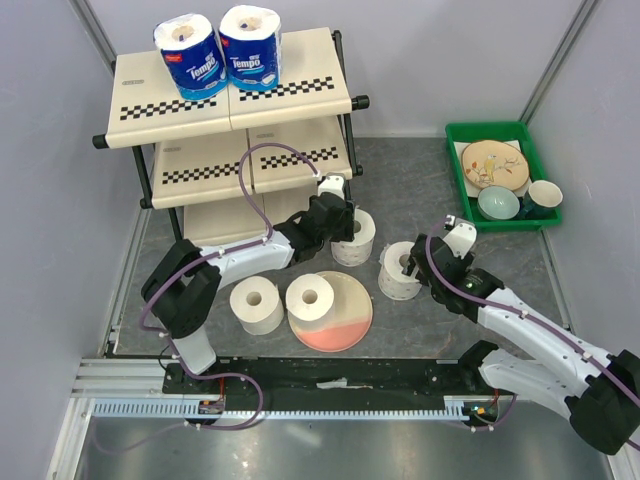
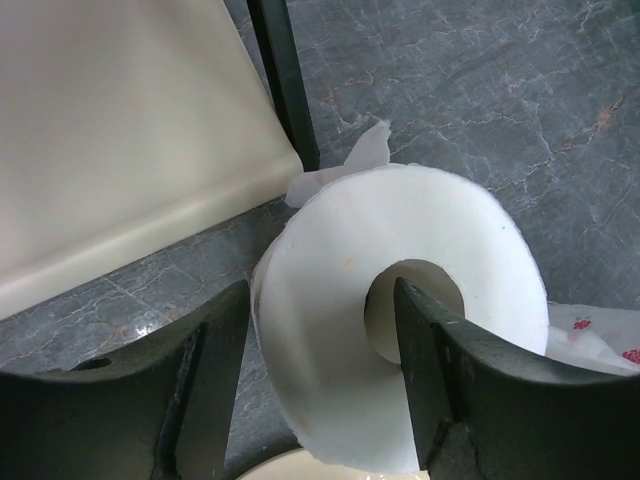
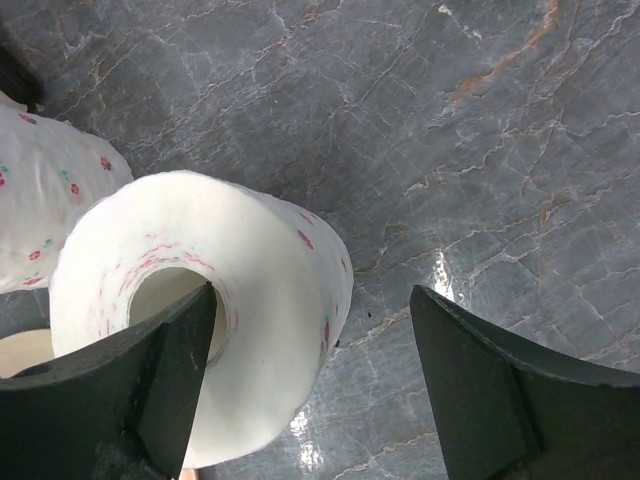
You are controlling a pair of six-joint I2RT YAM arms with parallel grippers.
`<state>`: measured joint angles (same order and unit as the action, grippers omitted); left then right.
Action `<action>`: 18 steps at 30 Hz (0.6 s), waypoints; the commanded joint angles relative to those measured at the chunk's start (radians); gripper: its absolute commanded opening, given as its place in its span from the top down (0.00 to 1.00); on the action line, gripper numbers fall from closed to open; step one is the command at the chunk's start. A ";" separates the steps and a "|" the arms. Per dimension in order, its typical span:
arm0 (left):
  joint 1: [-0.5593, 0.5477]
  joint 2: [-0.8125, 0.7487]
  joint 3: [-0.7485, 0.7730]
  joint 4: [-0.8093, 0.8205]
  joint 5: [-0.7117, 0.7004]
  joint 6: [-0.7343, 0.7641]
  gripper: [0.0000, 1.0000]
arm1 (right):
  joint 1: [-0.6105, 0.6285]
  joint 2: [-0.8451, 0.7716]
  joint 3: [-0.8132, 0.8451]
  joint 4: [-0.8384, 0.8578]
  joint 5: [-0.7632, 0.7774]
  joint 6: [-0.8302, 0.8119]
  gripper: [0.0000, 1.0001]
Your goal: Place and organize the paper towels onto the shelf
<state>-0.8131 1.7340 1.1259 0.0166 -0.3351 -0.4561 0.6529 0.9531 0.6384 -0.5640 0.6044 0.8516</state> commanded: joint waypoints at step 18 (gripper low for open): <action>0.000 0.013 -0.021 0.028 0.068 -0.016 0.42 | -0.036 -0.004 -0.068 0.085 -0.081 0.006 0.47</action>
<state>-0.8127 1.7412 1.1278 0.0315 -0.3027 -0.4561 0.6231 0.9611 0.6022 -0.4557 0.5320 0.8646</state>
